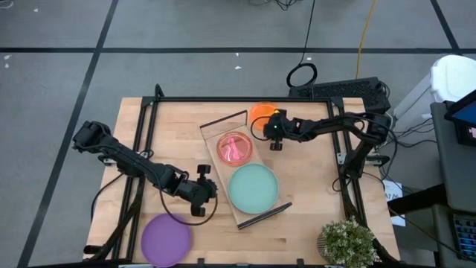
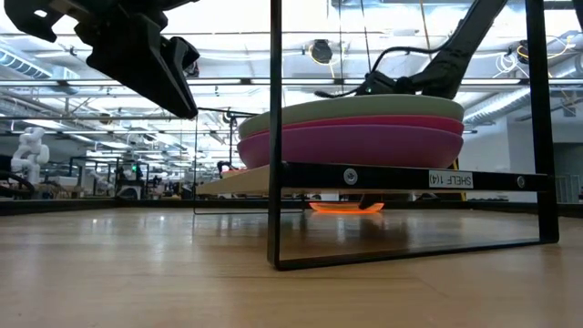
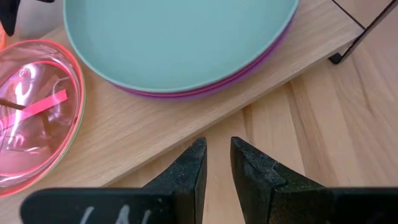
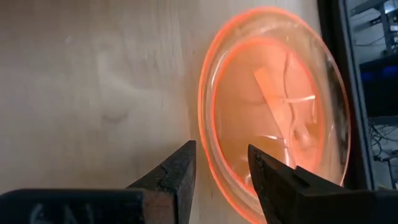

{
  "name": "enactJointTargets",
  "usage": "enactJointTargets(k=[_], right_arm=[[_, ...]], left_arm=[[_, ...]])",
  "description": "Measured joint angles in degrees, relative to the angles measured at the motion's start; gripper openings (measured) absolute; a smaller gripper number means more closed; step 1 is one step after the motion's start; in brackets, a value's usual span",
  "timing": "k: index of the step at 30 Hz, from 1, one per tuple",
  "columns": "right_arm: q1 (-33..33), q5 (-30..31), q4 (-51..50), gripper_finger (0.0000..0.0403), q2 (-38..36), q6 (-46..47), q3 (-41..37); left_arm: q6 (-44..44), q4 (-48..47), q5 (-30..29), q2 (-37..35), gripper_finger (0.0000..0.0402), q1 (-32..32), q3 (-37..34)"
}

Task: Place and stack plates onto a shelf
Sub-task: Stack the light orange plate on the light pink plate on the shelf

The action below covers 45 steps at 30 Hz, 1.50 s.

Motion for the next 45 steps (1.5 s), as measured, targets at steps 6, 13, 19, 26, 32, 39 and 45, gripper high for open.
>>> enactJointTargets(k=[6,13,19,26,32,39,45], right_arm=[[-0.7,-0.2,1.0,0.0122,1.9,-0.1,0.1],[-1.7,0.2,3.7,0.0090,3.5,0.1,0.1],[-2.1,-0.1,3.1,0.0044,3.6,0.3,0.1],[-2.1,0.4,3.2,0.0005,3.6,0.4,0.0],[0.2,3.5,2.6,0.0001,1.1,1.4,-0.1],[5.5,8.0,-0.9,0.0000,-5.0,2.5,-0.1],[10.2,10.2,-5.1,0.0000,-10.9,4.8,-0.1]], left_arm=[[0.6,0.0,0.0,0.0,0.0079,0.0,0.0],[0.8,0.0,0.0,0.0,0.0079,0.0,0.0],[0.8,0.0,0.0,0.0,0.0079,0.0,0.0],[0.6,-0.1,0.0,0.0,0.0079,0.0,0.0],[-1.7,-2.3,0.0,0.0,0.0079,0.0,0.0],[-3.3,-2.4,0.0,0.0,0.0079,-0.1,0.0],[-5.1,-2.4,0.0,0.0,0.0079,-0.9,0.0]])
